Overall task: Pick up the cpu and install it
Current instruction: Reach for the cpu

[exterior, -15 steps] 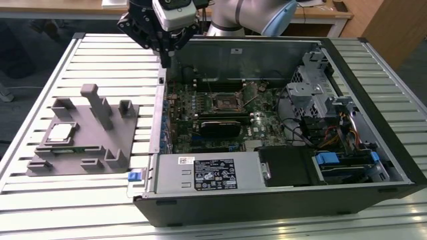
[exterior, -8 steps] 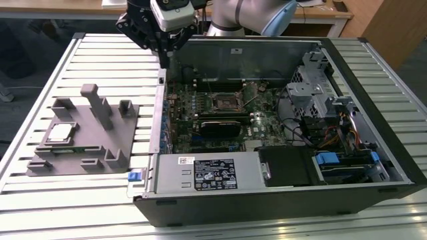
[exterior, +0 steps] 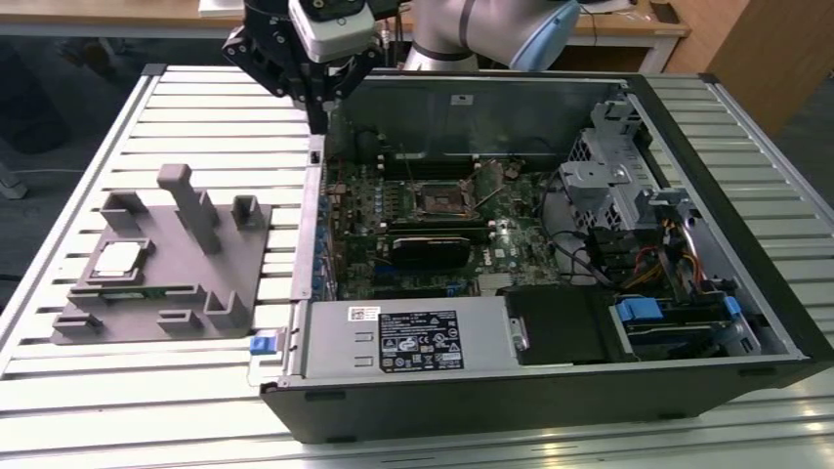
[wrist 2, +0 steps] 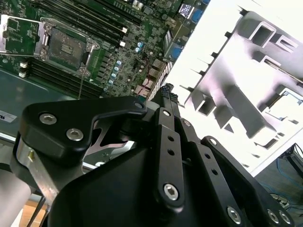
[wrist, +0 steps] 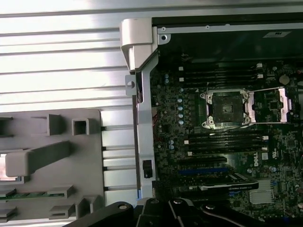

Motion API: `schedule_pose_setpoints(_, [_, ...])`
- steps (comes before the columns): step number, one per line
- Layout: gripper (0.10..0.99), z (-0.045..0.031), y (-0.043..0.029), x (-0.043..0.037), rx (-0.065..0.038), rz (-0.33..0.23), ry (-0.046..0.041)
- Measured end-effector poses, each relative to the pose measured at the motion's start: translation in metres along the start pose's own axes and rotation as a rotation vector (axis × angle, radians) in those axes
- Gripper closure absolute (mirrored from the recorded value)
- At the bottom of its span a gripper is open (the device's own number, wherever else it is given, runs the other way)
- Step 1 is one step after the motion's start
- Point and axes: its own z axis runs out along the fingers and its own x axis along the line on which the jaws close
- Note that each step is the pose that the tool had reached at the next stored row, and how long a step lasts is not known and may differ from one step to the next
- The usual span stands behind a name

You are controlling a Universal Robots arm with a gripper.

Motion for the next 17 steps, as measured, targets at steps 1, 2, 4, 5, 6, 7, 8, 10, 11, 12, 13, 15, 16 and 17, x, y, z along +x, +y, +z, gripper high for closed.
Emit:
schedule_pose_setpoints(1, [0.98,0.0001,0.0,0.0005,0.0,0.0,0.0])
schedule_pose_setpoints(2, [0.98,0.0001,-0.0001,0.0011,0.0,0.0,0.0])
schedule_pose_setpoints(4, [0.98,0.0002,-0.0001,0.0022,0.0,0.0,0.0])
schedule_pose_setpoints(5, [0.98,0.0003,-0.0002,0.0027,0.0,0.0,0.0])
schedule_pose_setpoints(6, [0.98,0.0003,-0.0002,0.0032,0.0,0.0,-0.0001])
schedule_pose_setpoints(7, [0.98,0.0004,-0.0003,0.0038,0.0,0.0,0.0])
schedule_pose_setpoints(8, [0.98,0.0004,-0.0003,0.0043,0.0,0.0,0.0])
schedule_pose_setpoints(10, [0.98,0.0005,-0.0004,0.0055,0.0,0.0,0.0])
schedule_pose_setpoints(11, [0.98,0.0005,-0.0005,0.0061,0.0,0.0,0.0])
schedule_pose_setpoints(12, [0.98,0.0006,-0.0005,0.0067,0.0,0.0,0.0])
schedule_pose_setpoints(13, [0.98,0.0006,-0.0006,0.0073,0.0,0.0,0.0])
schedule_pose_setpoints(15, [0.98,0.0007,-0.0006,0.0083,0.0,0.0,0.0])
schedule_pose_setpoints(16, [0.98,0.0008,-0.0007,0.0089,0.0,0.0,0.0])
schedule_pose_setpoints(17, [0.98,0.0008,-0.0007,0.0094,0.0,0.0,0.0])
